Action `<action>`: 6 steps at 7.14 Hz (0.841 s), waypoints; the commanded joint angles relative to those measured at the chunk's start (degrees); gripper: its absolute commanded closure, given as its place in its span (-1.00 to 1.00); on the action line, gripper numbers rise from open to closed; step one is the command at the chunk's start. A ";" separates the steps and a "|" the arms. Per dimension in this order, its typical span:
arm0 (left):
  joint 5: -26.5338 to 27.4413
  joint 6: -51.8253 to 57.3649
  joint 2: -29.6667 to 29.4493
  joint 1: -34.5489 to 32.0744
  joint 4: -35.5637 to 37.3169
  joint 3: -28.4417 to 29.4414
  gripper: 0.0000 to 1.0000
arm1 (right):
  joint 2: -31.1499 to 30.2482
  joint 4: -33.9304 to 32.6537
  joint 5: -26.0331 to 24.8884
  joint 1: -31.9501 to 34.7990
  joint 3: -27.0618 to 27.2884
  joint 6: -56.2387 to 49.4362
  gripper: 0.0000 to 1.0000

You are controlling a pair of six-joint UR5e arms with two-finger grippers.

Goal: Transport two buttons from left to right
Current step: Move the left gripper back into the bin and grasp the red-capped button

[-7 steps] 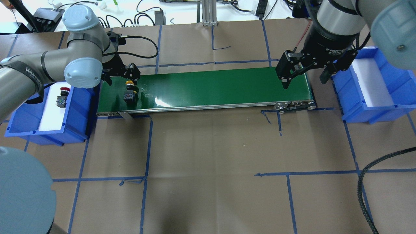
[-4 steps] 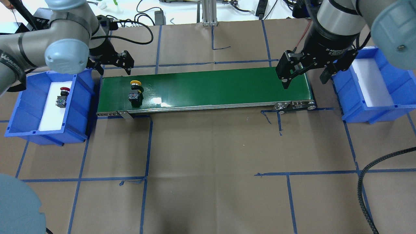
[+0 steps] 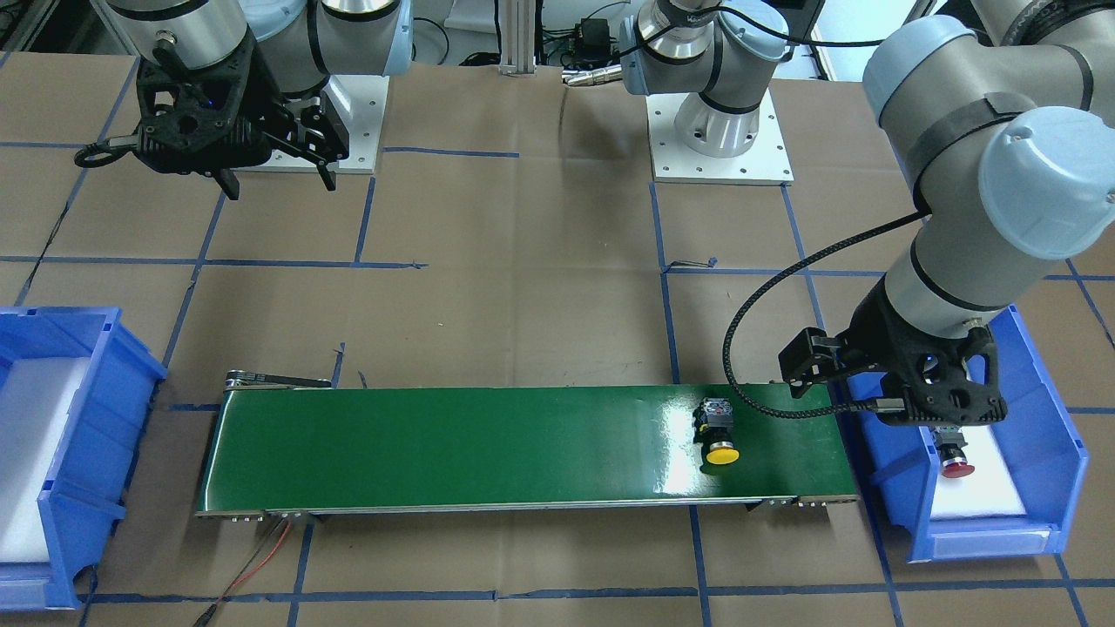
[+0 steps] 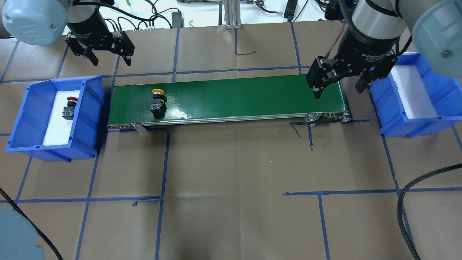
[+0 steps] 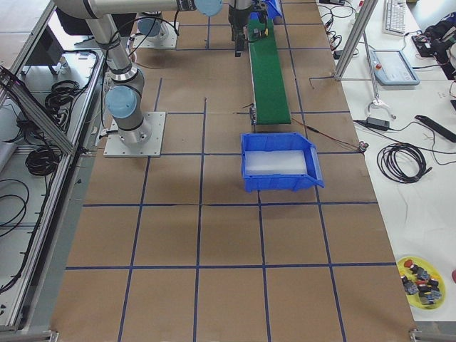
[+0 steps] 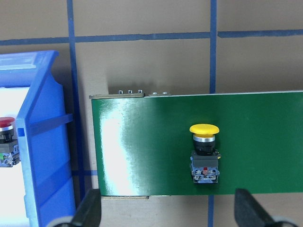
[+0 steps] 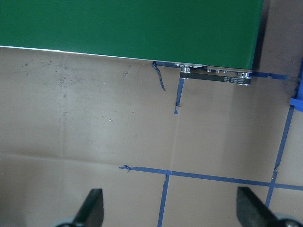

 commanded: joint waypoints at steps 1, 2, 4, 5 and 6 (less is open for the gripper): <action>0.10 3.26 -0.63 3.32 -0.05 0.20 -1.00 | 0.04 0.07 -0.02 0.08 0.05 0.00 -0.99; 0.02 6.50 -1.24 6.65 -0.05 0.20 -1.00 | 0.04 -0.02 -0.02 -0.01 0.05 0.00 -0.99; 0.10 17.46 -1.68 15.00 0.56 -0.32 -1.00 | -0.05 0.07 -0.02 -0.10 0.05 0.00 -0.99; 0.19 20.39 -1.68 18.60 0.48 -0.50 -1.00 | -0.05 0.15 -0.02 -0.01 0.05 0.00 -0.99; 0.19 21.64 -1.94 21.08 0.57 -0.76 -1.00 | 0.21 0.24 -0.02 0.08 0.05 0.00 -0.99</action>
